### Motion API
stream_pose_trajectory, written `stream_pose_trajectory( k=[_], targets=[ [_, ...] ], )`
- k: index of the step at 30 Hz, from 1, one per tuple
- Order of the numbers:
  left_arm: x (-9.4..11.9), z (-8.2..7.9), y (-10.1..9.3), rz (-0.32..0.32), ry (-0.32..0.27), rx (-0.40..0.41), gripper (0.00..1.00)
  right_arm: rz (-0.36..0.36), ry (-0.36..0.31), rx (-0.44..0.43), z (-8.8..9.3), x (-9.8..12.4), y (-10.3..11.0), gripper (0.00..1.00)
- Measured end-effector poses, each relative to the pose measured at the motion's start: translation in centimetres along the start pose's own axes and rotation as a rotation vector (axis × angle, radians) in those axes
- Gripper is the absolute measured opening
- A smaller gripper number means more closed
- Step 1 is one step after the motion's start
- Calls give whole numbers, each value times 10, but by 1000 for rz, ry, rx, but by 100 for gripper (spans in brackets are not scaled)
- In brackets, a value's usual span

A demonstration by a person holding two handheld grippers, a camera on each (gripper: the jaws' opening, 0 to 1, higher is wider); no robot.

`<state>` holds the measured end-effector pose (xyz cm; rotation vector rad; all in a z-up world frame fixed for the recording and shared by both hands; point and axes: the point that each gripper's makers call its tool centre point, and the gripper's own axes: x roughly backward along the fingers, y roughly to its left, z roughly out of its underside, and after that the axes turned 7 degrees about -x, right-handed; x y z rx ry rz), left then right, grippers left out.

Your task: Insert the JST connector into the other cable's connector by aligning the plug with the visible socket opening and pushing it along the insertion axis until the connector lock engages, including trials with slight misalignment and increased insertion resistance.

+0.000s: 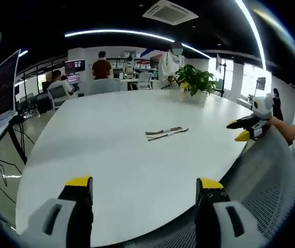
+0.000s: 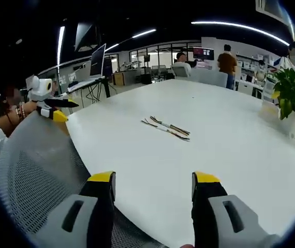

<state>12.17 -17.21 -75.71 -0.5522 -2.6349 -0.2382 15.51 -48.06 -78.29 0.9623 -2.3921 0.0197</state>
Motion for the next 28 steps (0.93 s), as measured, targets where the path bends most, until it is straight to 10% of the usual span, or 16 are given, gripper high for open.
stream_pose_trajectory(
  k=[28],
  targets=[
    [-7,8,-16,110,-4,190,84,40,-35,-307,15,-1,-16,52]
  ],
)
